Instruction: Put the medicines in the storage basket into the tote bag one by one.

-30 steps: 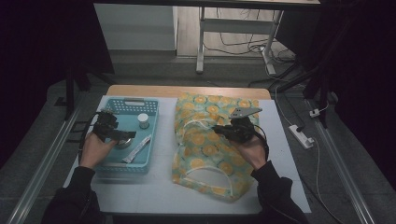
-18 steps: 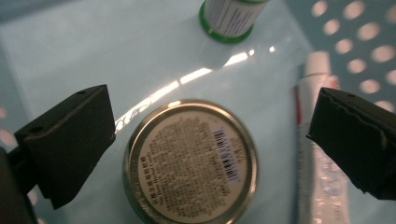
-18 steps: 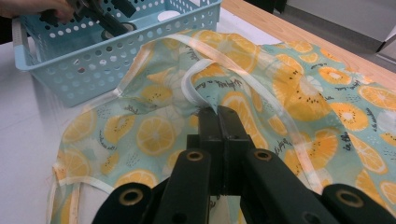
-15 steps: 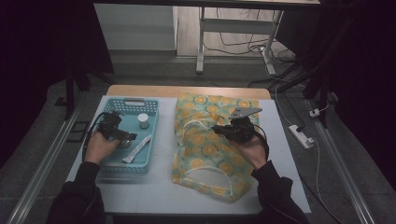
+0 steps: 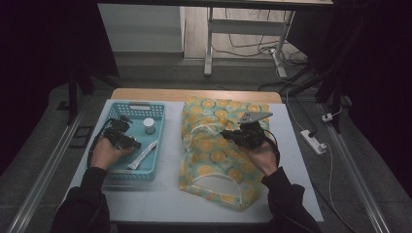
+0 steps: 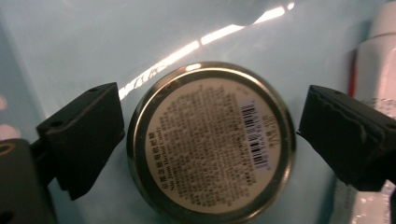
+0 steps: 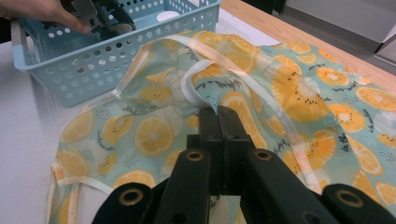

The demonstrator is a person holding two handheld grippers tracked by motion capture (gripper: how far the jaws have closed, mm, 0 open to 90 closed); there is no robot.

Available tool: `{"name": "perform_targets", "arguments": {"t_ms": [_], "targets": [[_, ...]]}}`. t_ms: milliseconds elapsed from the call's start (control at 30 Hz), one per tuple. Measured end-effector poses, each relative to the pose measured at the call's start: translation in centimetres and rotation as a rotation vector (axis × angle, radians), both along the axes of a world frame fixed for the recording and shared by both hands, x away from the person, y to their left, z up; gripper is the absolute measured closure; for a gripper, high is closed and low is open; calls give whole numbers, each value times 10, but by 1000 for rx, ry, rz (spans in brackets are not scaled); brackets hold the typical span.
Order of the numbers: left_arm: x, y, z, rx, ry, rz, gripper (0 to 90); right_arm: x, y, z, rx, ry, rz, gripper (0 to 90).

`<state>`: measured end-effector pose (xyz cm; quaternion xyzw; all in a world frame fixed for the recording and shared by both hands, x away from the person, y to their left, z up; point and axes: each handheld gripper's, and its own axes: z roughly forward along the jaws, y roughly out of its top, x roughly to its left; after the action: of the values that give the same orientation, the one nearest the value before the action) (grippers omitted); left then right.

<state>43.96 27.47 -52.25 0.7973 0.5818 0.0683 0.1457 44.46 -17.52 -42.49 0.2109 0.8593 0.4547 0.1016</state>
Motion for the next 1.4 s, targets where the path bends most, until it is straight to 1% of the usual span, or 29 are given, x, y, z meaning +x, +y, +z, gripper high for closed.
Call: {"name": "perform_targets", "arguments": {"t_ms": [33, 67, 100, 133, 333, 500, 733, 867, 933, 1167, 1300, 1400], "targets": [[0, 0, 0, 1, 3, -1, 123, 0, 0, 0, 0, 0, 0, 900], [0, 0, 0, -16, 7, -3, 150, 0, 0, 0, 1, 0, -1, 900], [-1, 1, 1, -19, 3, -8, 184, 0, 0, 0, 1, 0, -1, 900], [-1, 1, 1, -18, 3, -10, 195, 0, 0, 0, 1, -1, -1, 900], [0, -1, 2, -12, 17, -1, 202, 0, -1, 1, 0, -3, -4, 900], [-2, -2, 3, -7, 13, -8, 204, 0, -1, 1, 3, -5, -5, 900], [-4, -2, 12, -39, -34, -11, 204, 0, -1, 2, 5, -7, -5, 900], [-5, -2, 17, -46, -56, -14, 205, 0, -1, 1, 1, -9, -11, 900], [-6, -2, 21, -65, -79, -6, 205, 0, -1, 1, 0, -9, -12, 900], [-10, -3, 34, -99, -124, -23, 206, 0, -2, 1, 2, -9, -11, 900], [-14, -5, 42, -124, -157, -35, 206, 0, -2, 1, 5, -9, -11, 900], [-17, -7, 48, -143, -181, -58, 207, 0, -2, 2, 7, -11, -12, 900]]}}
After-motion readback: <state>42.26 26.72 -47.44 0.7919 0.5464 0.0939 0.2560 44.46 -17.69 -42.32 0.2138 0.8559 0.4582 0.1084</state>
